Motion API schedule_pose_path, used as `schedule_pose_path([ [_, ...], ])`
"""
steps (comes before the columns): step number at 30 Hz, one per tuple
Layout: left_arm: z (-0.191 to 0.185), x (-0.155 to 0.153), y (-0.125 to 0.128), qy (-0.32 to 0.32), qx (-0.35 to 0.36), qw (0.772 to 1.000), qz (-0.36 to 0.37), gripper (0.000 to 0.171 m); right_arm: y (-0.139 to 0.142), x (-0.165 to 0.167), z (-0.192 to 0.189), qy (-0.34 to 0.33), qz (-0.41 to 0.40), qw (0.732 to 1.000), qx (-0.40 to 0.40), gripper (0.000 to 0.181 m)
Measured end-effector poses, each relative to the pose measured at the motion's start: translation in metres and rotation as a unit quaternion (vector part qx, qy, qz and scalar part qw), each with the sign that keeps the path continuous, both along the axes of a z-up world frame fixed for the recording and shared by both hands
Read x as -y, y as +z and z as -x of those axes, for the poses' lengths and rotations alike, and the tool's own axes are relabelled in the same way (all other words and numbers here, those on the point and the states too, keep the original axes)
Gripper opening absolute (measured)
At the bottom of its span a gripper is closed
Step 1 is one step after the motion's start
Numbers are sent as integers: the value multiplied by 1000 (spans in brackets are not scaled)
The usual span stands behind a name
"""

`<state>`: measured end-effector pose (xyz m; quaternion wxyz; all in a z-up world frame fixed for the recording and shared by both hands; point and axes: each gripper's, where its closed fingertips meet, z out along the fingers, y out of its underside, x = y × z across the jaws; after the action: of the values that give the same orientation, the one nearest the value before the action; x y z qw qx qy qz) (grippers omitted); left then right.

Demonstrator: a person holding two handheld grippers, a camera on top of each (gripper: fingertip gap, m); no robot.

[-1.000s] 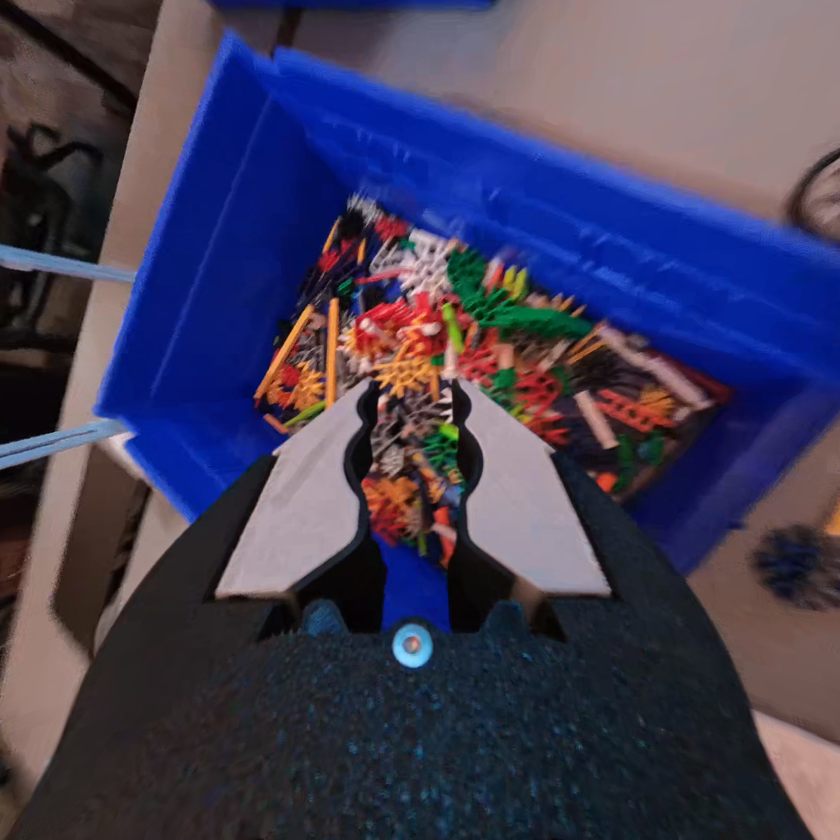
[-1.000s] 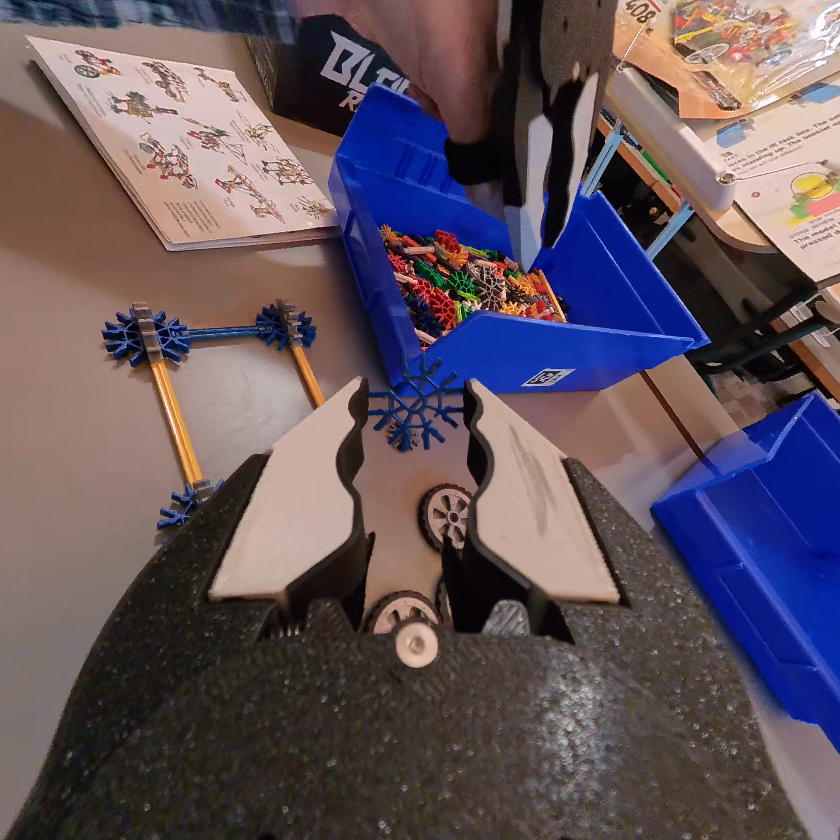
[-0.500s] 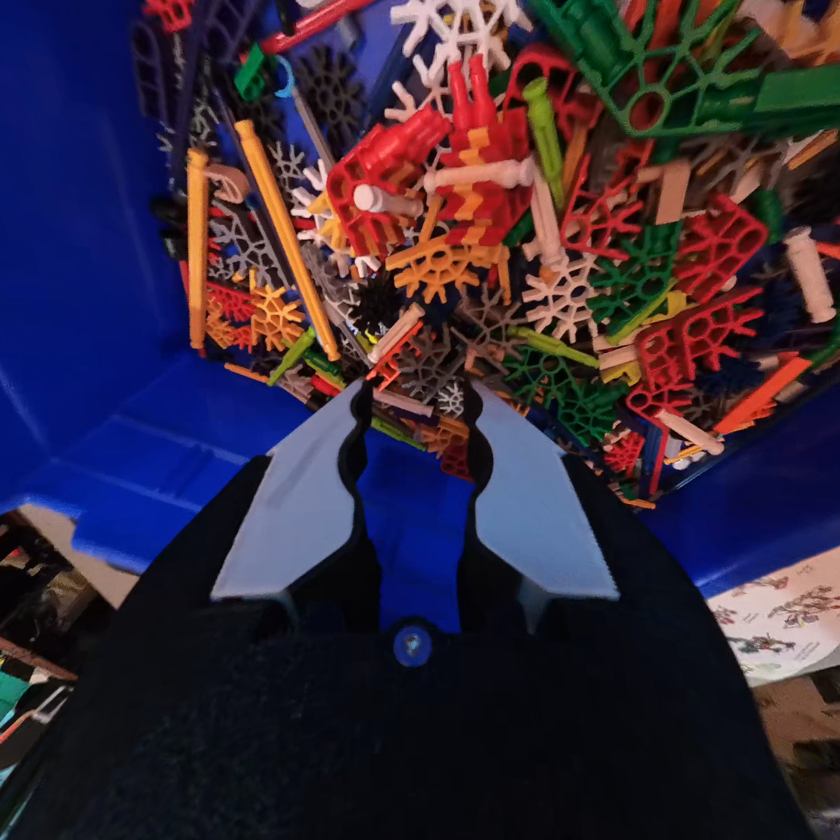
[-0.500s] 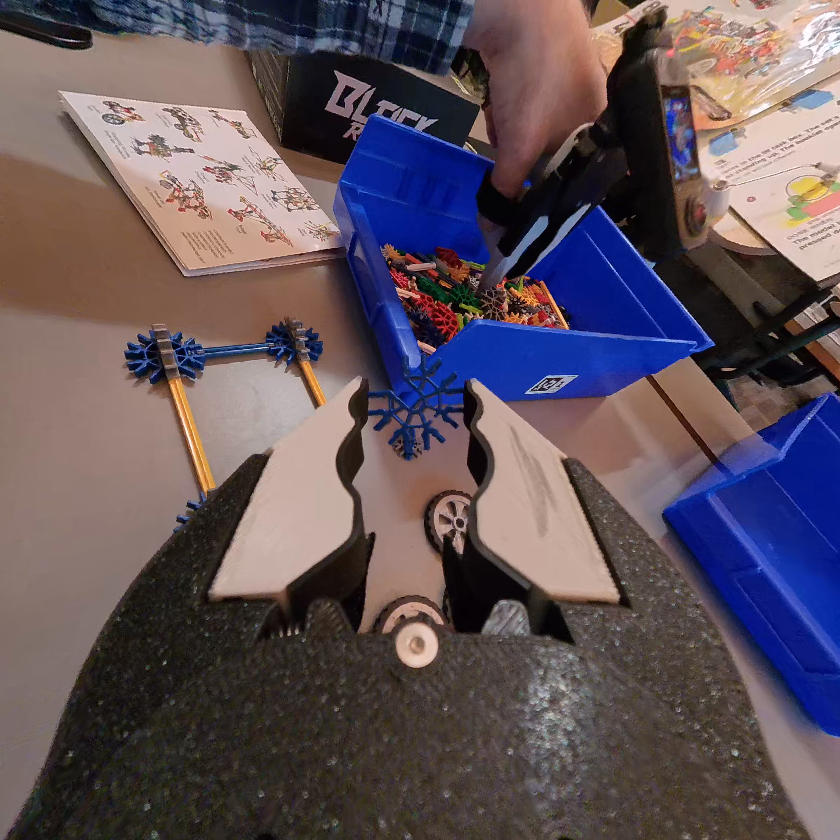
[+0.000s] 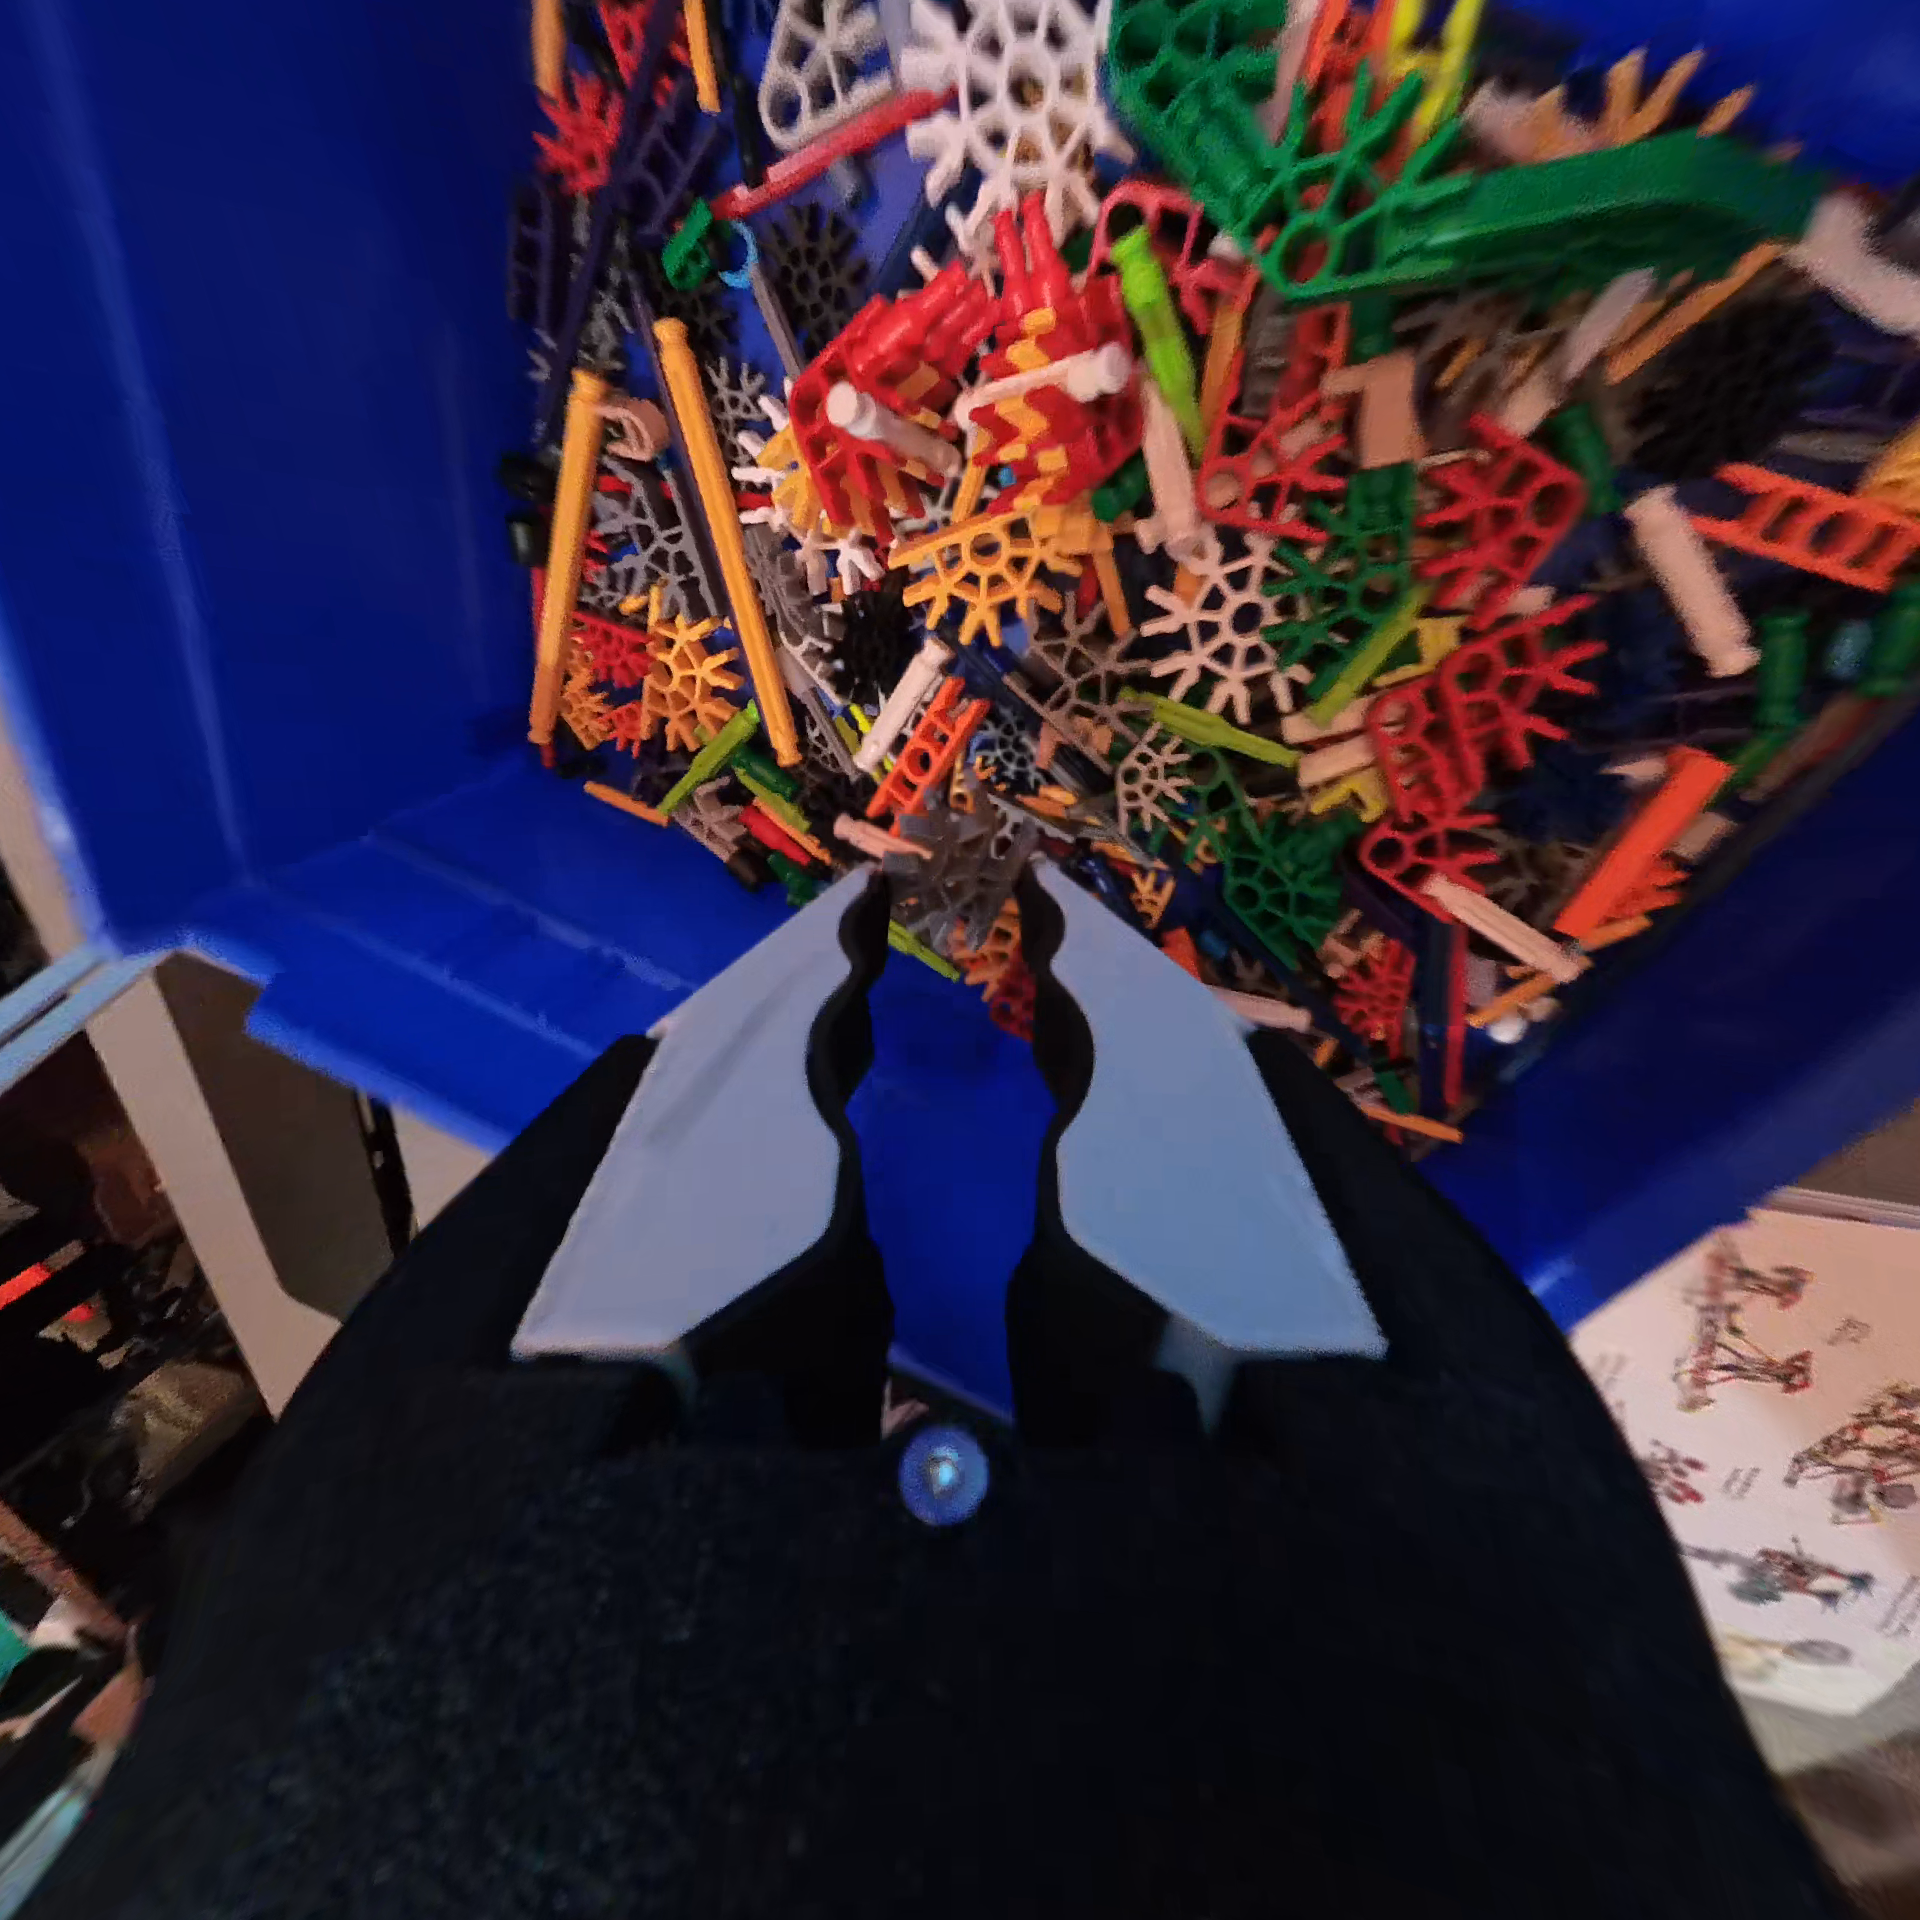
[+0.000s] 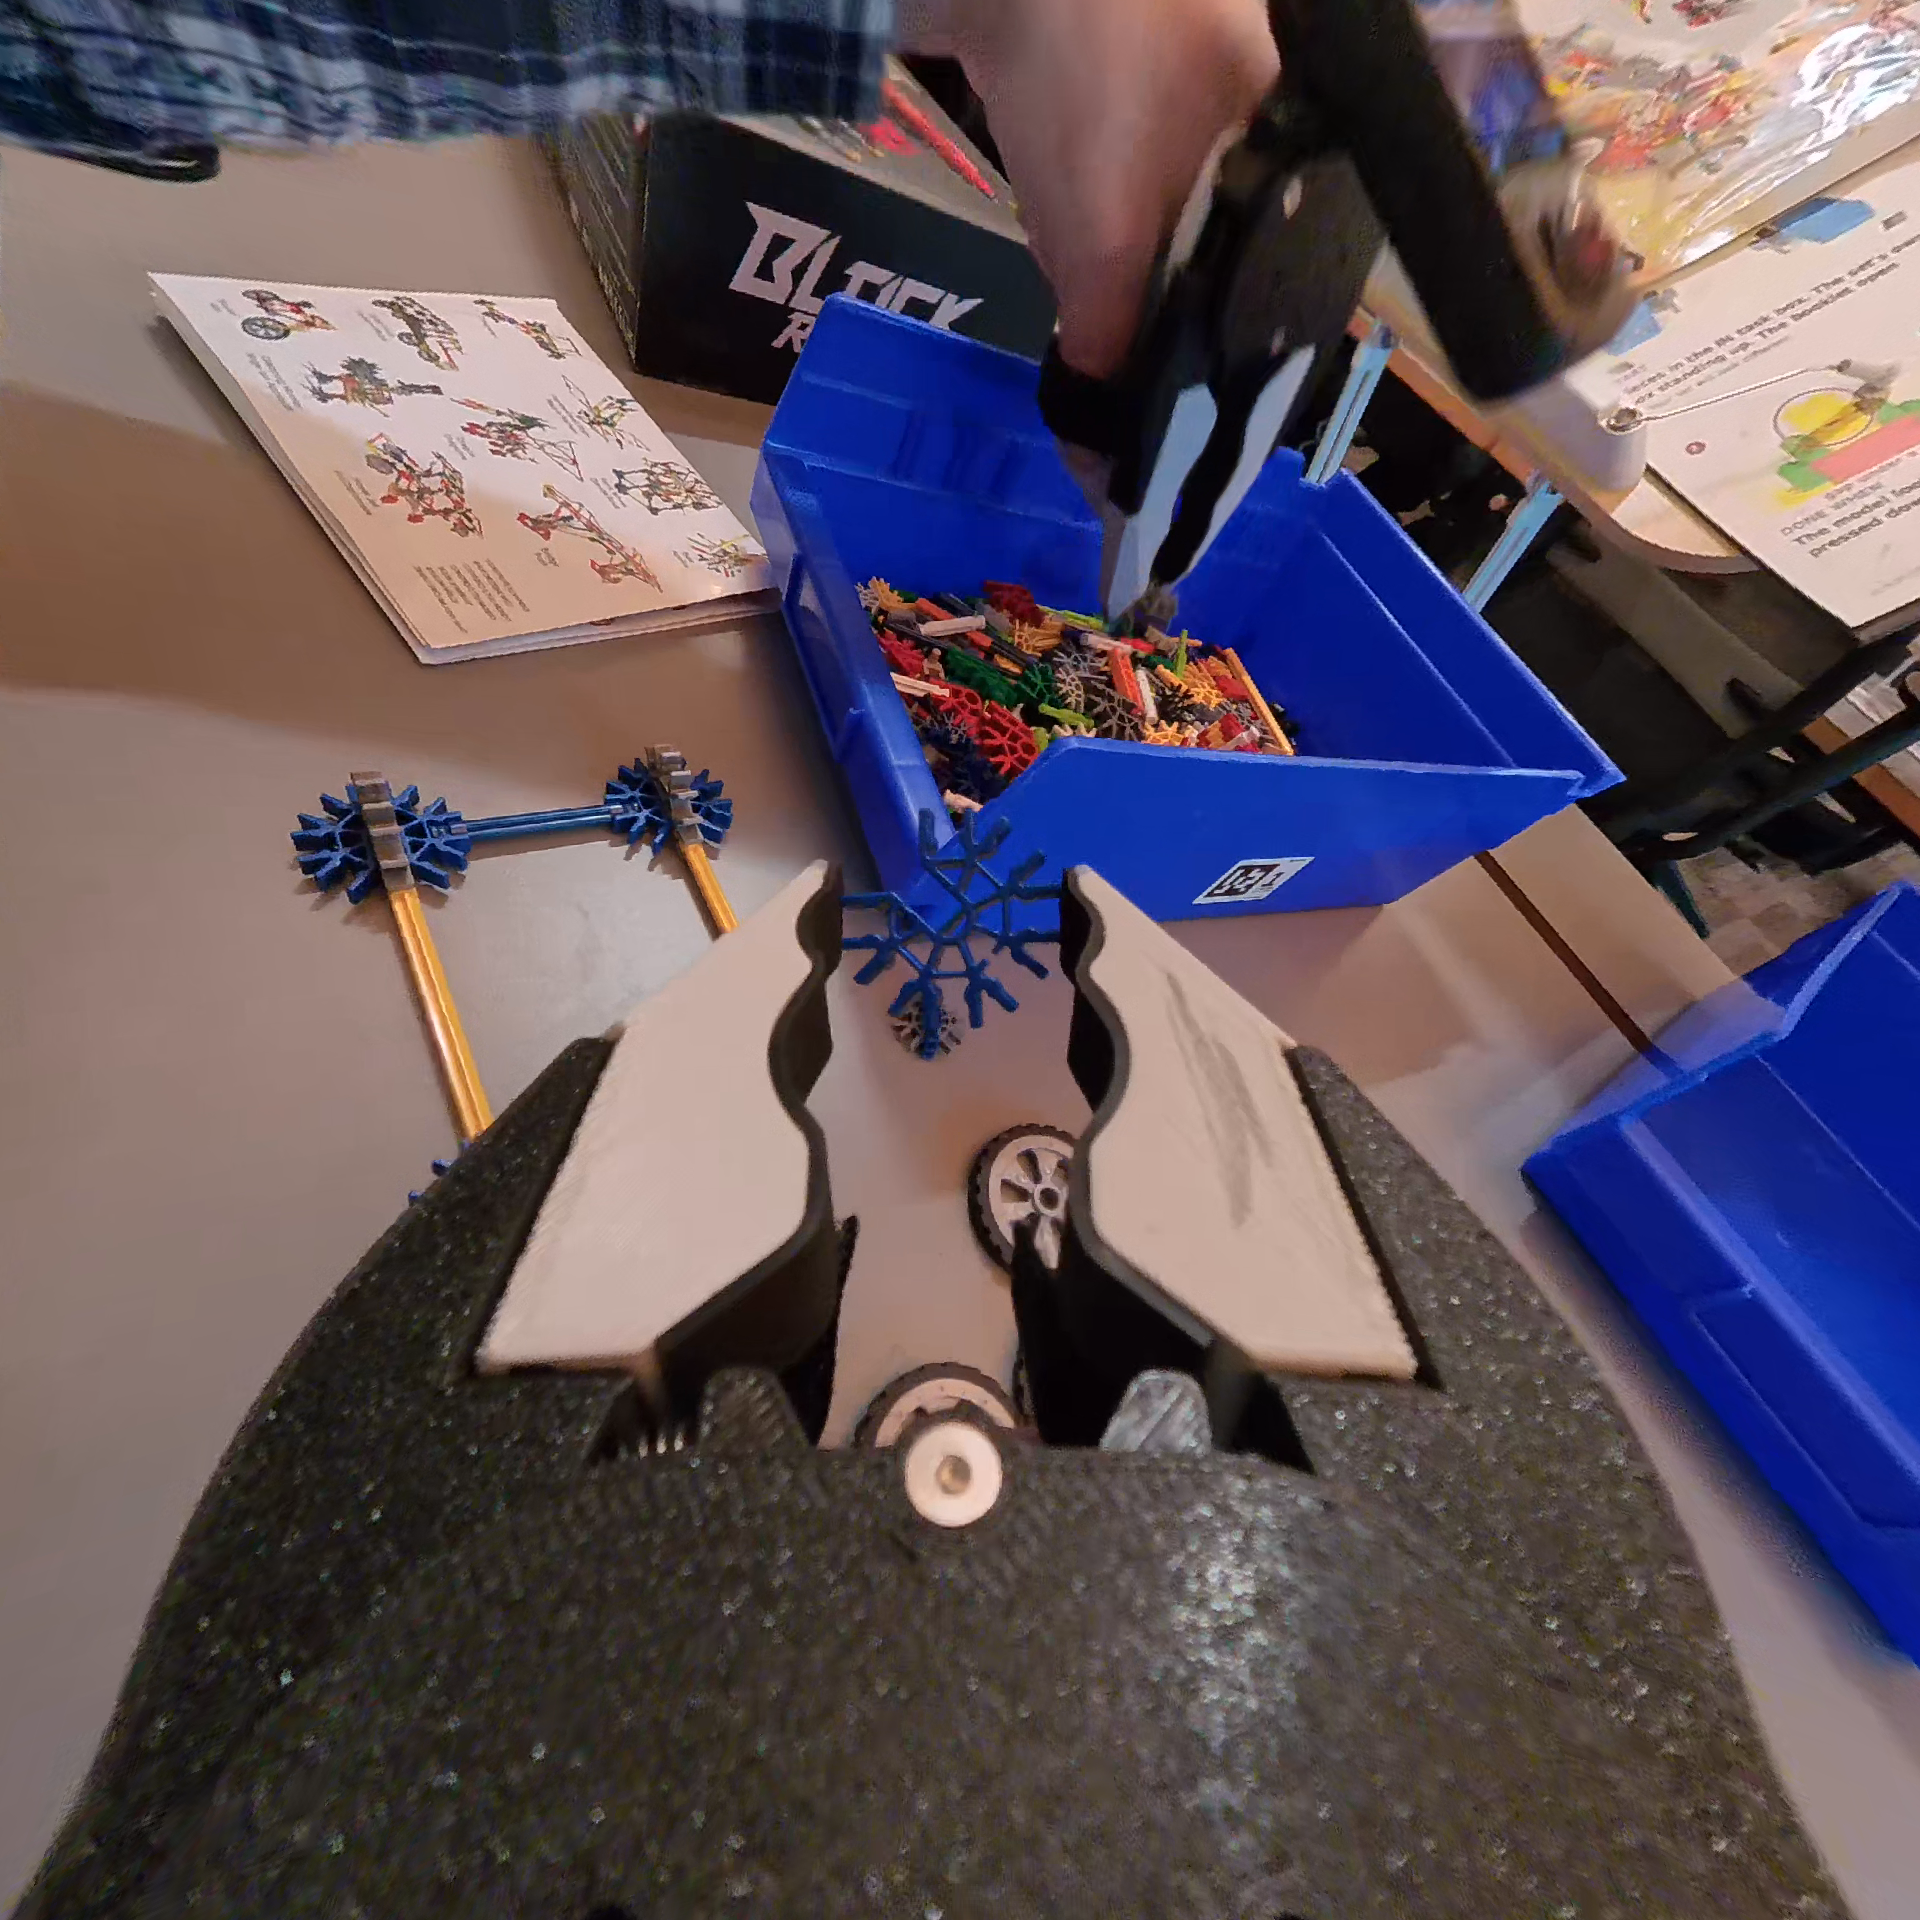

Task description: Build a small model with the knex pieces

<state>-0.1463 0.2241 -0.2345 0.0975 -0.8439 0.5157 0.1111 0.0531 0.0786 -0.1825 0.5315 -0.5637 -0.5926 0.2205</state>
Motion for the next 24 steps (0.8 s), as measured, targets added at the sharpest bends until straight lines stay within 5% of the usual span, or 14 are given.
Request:
schedule_pose_path([
  [5,-12,38,44,-2,59,994,-96,22,0,2,1,9,34,999,-12,41],
  [10,-36,100,54,-13,116,982,-147,22,-4,7,6,21,50,999,-8,41],
  [18,-56,183,9,1,164,976,-142,23,-23,23,17,49,70,995,50,41],
  [24,-61,218,-28,2,157,977,-147,23,-28,22,18,45,94,992,75,41],
])
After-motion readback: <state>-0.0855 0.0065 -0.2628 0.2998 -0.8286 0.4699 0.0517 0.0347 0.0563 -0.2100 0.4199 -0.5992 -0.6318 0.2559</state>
